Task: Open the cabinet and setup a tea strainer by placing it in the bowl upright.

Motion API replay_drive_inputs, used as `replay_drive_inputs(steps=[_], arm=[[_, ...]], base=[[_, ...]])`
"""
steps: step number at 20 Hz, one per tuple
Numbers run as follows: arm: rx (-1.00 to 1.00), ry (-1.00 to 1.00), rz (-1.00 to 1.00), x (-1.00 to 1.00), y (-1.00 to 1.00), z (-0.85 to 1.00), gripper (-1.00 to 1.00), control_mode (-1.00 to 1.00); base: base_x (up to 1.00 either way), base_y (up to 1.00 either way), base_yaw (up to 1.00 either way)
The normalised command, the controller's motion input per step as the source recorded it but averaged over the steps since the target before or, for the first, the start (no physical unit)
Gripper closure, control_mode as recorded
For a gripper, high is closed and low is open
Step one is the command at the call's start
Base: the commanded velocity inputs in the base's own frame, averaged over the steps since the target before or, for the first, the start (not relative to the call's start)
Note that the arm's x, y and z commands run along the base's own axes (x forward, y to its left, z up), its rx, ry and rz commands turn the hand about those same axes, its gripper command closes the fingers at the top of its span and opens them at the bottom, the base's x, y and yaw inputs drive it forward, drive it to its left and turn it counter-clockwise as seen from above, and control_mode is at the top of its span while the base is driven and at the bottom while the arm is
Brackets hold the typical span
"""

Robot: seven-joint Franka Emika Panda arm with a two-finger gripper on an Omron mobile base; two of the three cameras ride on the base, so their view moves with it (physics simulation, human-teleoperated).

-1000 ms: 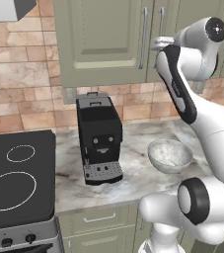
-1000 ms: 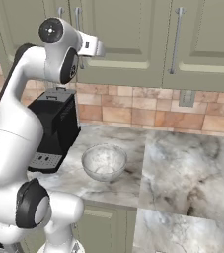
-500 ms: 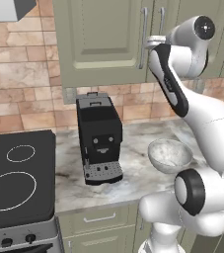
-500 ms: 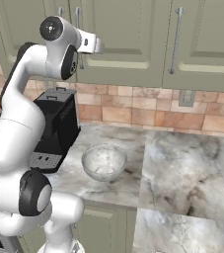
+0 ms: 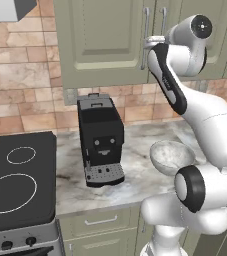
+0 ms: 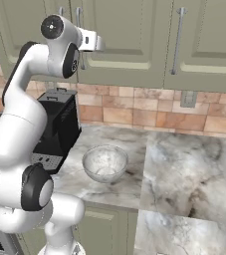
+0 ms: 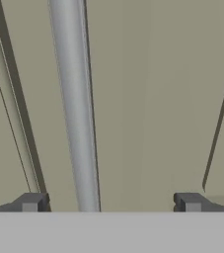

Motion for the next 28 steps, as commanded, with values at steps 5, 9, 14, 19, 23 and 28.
replay_drive_inputs(steps=[5, 9, 14, 19, 23, 28], arm=[[-0.01, 0.0, 0.0, 0.32, 0.0, -0.08, -1.0, -1.0], [0.0, 0.0, 0.0, 0.27, 0.0, -0.05, -1.0, -1.0], [0.0, -0.02, 0.0, 0.17, 0.02, 0.0, -1.0, -1.0], [0.0, -0.04, 0.0, 0.2, 0.09, 0.0, -1.0, -1.0], [0.0, -0.03, 0.0, 0.22, 0.12, -0.06, 1.0, -1.0], [0.0, 0.0, 0.0, 0.25, 0.13, -0.02, 1.0, -1.0]], base=[[0.0, 0.0, 0.0], [0.0, 0.0, 0.0], [0.0, 0.0, 0.0], [0.0, 0.0, 0.0], [0.0, 0.0, 0.0], [0.0, 0.0, 0.0]])
